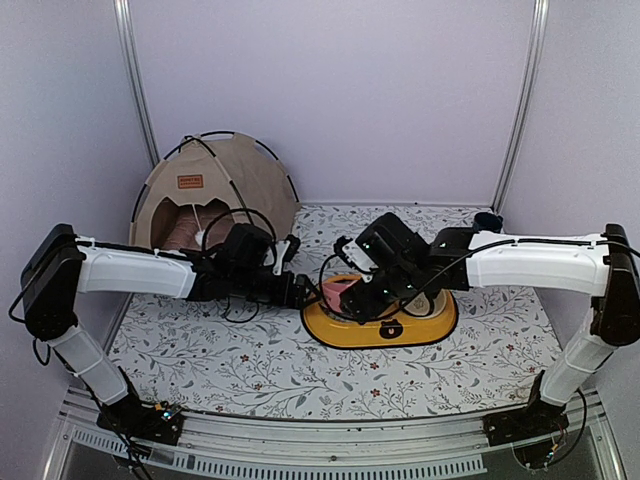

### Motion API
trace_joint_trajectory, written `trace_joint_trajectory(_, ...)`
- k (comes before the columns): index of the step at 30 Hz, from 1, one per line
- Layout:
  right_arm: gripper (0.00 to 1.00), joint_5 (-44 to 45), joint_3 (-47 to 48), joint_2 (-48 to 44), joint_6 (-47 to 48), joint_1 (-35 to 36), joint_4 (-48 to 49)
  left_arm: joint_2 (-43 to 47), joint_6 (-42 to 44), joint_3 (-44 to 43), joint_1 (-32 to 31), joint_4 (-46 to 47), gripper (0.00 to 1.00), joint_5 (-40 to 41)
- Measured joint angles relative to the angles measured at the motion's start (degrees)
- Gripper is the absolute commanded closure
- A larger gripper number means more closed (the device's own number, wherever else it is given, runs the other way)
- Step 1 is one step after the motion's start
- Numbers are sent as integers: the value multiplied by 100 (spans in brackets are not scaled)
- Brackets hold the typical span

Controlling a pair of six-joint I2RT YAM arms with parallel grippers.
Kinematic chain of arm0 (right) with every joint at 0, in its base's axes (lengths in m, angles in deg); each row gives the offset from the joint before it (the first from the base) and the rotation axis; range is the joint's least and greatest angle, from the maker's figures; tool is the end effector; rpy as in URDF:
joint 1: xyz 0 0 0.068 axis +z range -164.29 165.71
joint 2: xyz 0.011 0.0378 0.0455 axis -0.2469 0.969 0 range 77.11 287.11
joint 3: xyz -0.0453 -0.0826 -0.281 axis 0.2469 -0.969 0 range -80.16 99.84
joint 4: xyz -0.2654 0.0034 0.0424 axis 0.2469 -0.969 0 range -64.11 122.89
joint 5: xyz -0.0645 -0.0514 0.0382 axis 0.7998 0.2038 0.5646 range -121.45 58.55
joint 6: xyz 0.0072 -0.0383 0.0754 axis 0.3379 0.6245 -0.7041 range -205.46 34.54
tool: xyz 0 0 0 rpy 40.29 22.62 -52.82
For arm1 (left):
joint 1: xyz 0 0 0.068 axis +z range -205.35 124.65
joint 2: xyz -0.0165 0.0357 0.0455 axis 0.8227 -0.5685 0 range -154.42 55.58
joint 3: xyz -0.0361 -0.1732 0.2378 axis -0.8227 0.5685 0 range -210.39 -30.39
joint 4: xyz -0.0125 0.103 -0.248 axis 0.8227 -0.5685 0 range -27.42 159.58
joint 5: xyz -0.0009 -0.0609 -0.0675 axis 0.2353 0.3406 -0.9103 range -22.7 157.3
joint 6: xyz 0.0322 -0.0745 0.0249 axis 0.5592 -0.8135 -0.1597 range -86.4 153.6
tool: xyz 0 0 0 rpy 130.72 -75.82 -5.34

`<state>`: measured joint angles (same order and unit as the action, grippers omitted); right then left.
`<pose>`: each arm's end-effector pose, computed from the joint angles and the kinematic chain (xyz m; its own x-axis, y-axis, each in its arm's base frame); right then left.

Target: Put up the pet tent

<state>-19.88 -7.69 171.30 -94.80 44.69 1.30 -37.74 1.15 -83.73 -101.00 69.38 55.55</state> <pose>0.2117 0.3230 0.2452 -0.5340 -0.5796 -0.6156 -0.7005 0.7110 -0.0618 0.2558 -0.2832 0.1900 -0.8146 0.0817 -0.5743 0.4405 0.7313 -0.5208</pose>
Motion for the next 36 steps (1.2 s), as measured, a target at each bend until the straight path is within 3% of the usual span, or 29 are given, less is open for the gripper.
trace_joint_trajectory(10, 43, -1161, -105, -210, -761, -935, 219, -31, 146, -420, -236, -208, 42, 22)
trace_joint_trajectory(20, 59, -2006, -426, 175, -1344, -949, 918, -551, 107, -761, -348, -201, 50, -17)
trace_joint_trajectory(36, 62, -2085, -706, 507, -1659, -647, 1443, -719, 44, -649, -361, -201, 51, 26)
